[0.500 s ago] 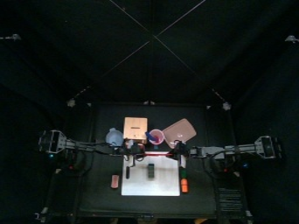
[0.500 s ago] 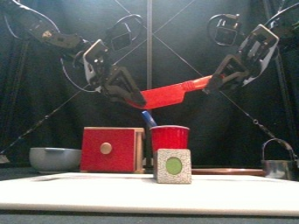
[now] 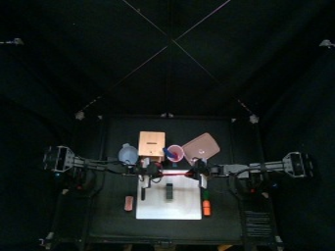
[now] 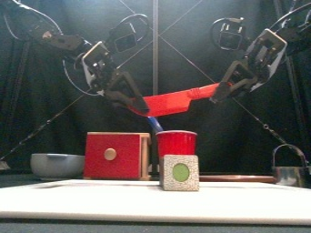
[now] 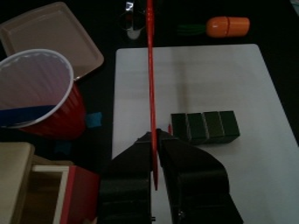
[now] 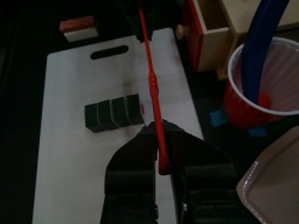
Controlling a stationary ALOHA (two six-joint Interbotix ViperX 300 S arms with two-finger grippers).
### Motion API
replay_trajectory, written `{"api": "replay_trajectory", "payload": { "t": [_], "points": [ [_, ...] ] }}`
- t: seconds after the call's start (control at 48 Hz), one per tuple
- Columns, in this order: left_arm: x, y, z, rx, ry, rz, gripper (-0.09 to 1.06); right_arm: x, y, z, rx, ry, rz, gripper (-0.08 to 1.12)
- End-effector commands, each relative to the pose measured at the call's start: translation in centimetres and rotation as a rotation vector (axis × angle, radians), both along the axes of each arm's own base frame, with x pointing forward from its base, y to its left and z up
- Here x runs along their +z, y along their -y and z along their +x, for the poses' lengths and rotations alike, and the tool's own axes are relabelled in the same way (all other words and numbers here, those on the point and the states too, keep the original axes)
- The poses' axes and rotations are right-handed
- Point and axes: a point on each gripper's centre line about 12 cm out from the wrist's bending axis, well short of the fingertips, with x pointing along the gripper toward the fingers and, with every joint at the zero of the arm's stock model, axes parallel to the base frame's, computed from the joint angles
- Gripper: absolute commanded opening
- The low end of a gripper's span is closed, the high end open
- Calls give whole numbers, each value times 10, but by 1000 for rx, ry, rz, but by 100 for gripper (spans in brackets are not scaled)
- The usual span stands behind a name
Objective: Place sushi on board then cut the sushi with the knife then place the pieces on the plate
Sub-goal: Cut the sushi into 4 pieces
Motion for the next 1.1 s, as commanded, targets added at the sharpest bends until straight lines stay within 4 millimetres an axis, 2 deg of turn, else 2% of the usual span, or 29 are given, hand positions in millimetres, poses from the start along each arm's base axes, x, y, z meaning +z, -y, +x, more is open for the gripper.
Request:
{"api": "replay_trajectory", "payload": {
  "t": [0.021,0.292,0.604,0.833,1.104],
  "points": [
    [12,-1,5,0,38,3,44,6,-1,7,0,-41,12,37],
    [7,2,1,-4,23,-1,44,-3,4,14,-13,-143,21,37],
    [-10,38,2,-66,-16,-49,44,-15,-3,20,14,-214,21,35],
    [-28,55,7,-85,-60,-76,44,-27,-11,25,40,-252,21,34],
    [-33,56,14,-87,-60,-72,44,-46,-21,26,53,-310,44,34]
  ]
}}
